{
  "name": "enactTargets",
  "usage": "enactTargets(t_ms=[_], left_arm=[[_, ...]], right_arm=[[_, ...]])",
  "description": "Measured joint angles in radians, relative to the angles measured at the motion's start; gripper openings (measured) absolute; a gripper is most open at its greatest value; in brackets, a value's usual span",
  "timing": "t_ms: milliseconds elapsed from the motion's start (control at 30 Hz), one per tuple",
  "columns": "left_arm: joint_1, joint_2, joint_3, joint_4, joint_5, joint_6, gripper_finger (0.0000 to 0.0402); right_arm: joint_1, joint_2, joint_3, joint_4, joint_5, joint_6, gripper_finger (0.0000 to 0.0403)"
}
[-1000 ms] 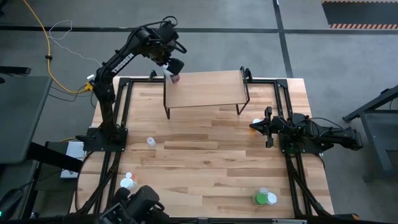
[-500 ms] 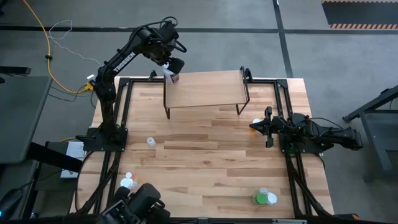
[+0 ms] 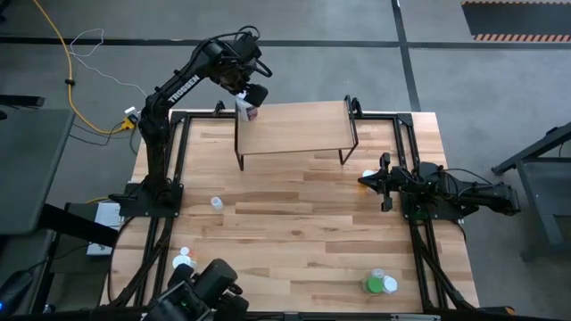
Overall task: Pick and place medicine bottles onto shelf by color
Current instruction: Put the white purple pill bottle on the shelf
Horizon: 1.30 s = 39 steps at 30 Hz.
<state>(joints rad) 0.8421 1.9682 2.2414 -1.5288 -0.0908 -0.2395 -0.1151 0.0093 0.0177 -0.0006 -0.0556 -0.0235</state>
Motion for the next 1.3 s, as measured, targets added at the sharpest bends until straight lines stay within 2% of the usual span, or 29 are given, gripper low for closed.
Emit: enactTargets(t_ms=[567,800,933,1300], left_arm=[[0.000,-0.002,-0.002,0.018,-0.002,0.015,0.0244],[0.000,0.000,-0.004,0.020,-0.008,0.042,0.0264],[-0.001,0.000,-0.004,0.026,-0.018,0.084,0.0265],[0.000,0.000,-0.004,0.029,-0.003,0.078,0.0266]], right_arm=[[0.000,0.000,0.000,0.000,0.000,0.000,0.0000],[0.000,0.000,0.000,0.000,0.000,0.000,0.0000],[0.000,0.000,0.000,0.000,0.000,0.000,0.0000],[0.000,0.000,0.000,0.000,0.000,0.000,0.0000]])
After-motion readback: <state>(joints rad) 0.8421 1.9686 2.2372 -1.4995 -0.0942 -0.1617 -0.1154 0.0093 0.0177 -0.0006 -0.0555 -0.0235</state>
